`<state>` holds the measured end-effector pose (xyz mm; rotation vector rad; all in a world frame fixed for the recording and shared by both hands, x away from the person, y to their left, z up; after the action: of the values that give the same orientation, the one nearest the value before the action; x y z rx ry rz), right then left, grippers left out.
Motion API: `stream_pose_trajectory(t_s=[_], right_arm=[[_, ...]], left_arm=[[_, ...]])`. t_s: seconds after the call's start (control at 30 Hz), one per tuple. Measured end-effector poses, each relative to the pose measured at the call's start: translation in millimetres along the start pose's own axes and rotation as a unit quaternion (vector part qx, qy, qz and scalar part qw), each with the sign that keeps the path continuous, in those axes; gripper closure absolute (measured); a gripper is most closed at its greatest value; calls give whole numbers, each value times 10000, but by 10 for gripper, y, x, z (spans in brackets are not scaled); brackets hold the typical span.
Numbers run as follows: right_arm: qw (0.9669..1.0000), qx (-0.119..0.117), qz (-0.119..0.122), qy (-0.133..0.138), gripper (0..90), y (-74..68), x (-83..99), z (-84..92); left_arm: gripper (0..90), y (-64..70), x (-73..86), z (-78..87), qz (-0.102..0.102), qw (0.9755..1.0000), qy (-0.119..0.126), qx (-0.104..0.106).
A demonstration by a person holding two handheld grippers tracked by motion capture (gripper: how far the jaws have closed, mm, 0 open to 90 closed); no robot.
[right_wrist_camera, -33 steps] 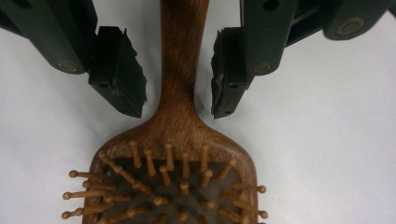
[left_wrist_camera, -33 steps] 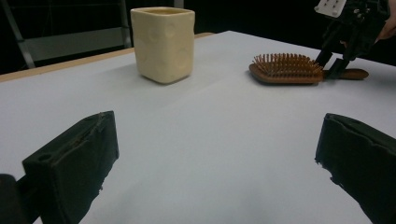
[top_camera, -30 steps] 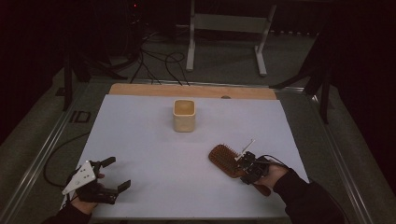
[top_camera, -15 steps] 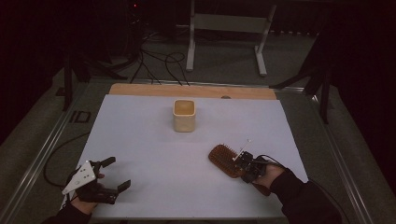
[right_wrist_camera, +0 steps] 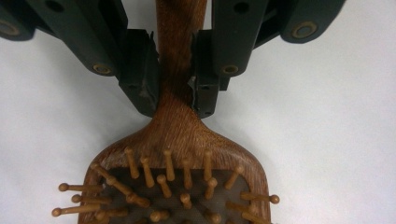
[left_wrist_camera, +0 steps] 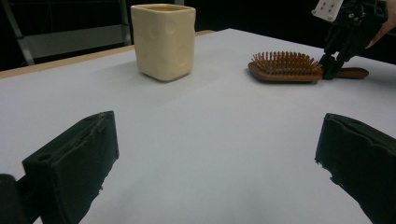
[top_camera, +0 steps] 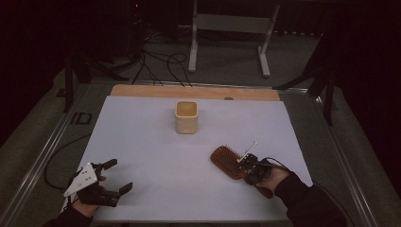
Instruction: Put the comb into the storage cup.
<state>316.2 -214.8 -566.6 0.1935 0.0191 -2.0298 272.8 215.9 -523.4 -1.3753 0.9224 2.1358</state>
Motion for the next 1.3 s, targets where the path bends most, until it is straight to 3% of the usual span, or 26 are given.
stream_pose_trajectory(t_s=[0.17, 0.33, 0.43, 0.63, 0.73, 0.77, 0.8, 0.83, 0.87, 0.9, 0.93, 0.97, 1.0, 1.03, 1.07, 1.1, 1.13, 1.17, 1.2, 1.23, 1.27, 1.3], right_arm=[[9998, -20, 39, 189, 737, 7, 18, 3], [9984, 166, -51, 534, 739, 28, -12, 1], [9980, 180, -81, 604, 739, 36, -20, -2], [9949, 230, -209, 957, 739, 28, -56, 24], [9909, 351, -247, 1278, 738, 31, -91, 85], [9909, 351, -247, 1278, 738, 31, -91, 85], [9880, 319, -292, 1483, 738, 16, -116, 135], [9880, 319, -292, 1483, 738, 16, -116, 135], [9847, 318, -301, 1686, 738, -9, -146, 181], [9847, 318, -301, 1686, 738, -9, -146, 181], [9810, 346, -287, 1888, 738, -39, -186, 222], [9810, 346, -287, 1888, 738, -39, -186, 222], [9758, 449, -312, 2116, 738, -68, -235, 258], [9758, 449, -312, 2116, 738, -68, -235, 258], [9697, 448, -376, 2371, 738, -103, -288, 287], [9697, 448, -376, 2371, 738, -103, -288, 287], [9644, 370, -359, 2594, 738, -146, -338, 304], [9644, 370, -359, 2594, 738, -146, -338, 304], [9602, 376, -335, 2748, 738, -193, -385, 316], [9602, 376, -335, 2748, 738, -193, -385, 316], [9552, 458, -260, 2912, 738, -244, -435, 327], [9552, 458, -260, 2912, 738, -244, -435, 327]], left_arm=[[1, -2, 4, -2, 7, 10000, -8, -3], [1, -2, 3, 0, 7, 10000, -7, -8], [1, -2, 1, 2, -3, 10000, -1, -10], [1, -5, 4, -1, 17, 10000, 0, -8], [1, -5, 2, -1, 14, 10000, 1, -6], [1, -5, 2, -1, 14, 10000, 1, -6], [1, -4, 5, -2, 13, 10000, -5, -10], [1, -4, 5, -2, 13, 10000, -5, -10], [1, -5, 6, -2, 19, 10000, -10, -14], [1, -5, 6, -2, 19, 10000, -10, -14], [1, -4, 3, -2, 15, 10000, 0, -11], [1, -4, 3, -2, 15, 10000, 0, -11], [1, -6, 6, -3, 18, 10000, -7, -12], [1, -6, 6, -3, 18, 10000, -7, -12], [1, -6, 4, -2, 27, 10000, -4, -10], [1, -6, 4, -2, 27, 10000, -4, -10], [1, -5, 2, -1, 20, 10000, -1, -7], [1, -4, 2, -1, 19, 10000, 0, -6], [1, -6, 6, -1, 29, 10000, -8, -11], [1, -6, 6, -1, 29, 10000, -8, -11], [1, -9, 5, -1, 31, 10000, -7, -16], [1, -9, 4, -1, 28, 10000, -2, -15]])
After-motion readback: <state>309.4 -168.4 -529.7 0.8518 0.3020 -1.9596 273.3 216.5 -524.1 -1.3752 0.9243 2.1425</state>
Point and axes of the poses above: each handheld gripper's, and its own axes: z roughly backward along the jaws, x roughly out of its underside, y roughly to its right, the point moved 8 cm from there along -z, roughly forward along the jaws, and after that the axes turned 15 degrees about z, right-handed, at the moved point
